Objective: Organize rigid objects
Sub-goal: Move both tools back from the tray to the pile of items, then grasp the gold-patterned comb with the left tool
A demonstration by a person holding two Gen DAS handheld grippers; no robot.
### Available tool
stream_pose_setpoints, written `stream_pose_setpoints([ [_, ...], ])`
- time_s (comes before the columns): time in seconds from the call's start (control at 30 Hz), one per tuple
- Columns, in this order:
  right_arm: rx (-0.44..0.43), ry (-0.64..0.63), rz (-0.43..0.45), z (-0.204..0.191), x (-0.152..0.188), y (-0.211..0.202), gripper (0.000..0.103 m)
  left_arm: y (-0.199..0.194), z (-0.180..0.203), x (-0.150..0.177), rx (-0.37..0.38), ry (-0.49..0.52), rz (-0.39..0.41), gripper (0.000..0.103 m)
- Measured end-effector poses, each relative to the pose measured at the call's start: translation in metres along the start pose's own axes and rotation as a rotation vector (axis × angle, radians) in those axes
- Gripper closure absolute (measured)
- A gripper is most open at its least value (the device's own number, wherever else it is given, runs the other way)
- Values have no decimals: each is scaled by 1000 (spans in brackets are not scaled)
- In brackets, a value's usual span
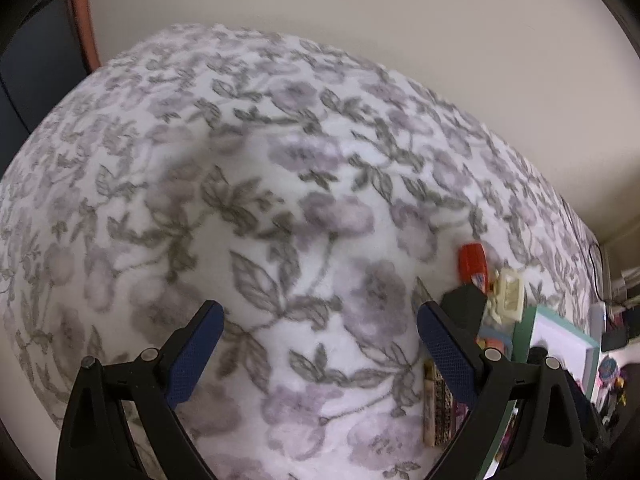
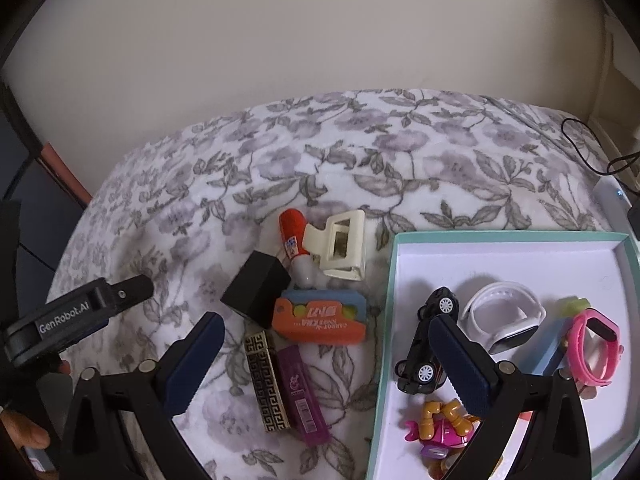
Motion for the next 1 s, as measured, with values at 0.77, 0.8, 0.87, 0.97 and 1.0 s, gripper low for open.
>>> stream_pose_setpoints([
  [0.77,153,-20,-56,36,6,-10,0,40,57,38,61,111,-205,6],
  [0.8,156,-10,-59,38,6,-10,0,42,59,38,59,117,-209,6],
  [0.87,169,6,-60,43,4,-10,0,44,62,41,56,126,-221,6],
  [0.97,183,18,-60,47,3,-12,0,46,68,45,51,143,-237,6],
  [1.0,186,19,-60,48,3,-12,0,47,73,46,44,151,-239,6],
])
Point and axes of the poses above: each gripper's, at about its wrist camera, not at the fingertips, and y roughly the way its jaws point, z to its right, x to its underside, the point moved 4 cm from there along y, roughly the way its jaws point, and after that the axes turned 7 degrees about y, right-handed, at the moved point
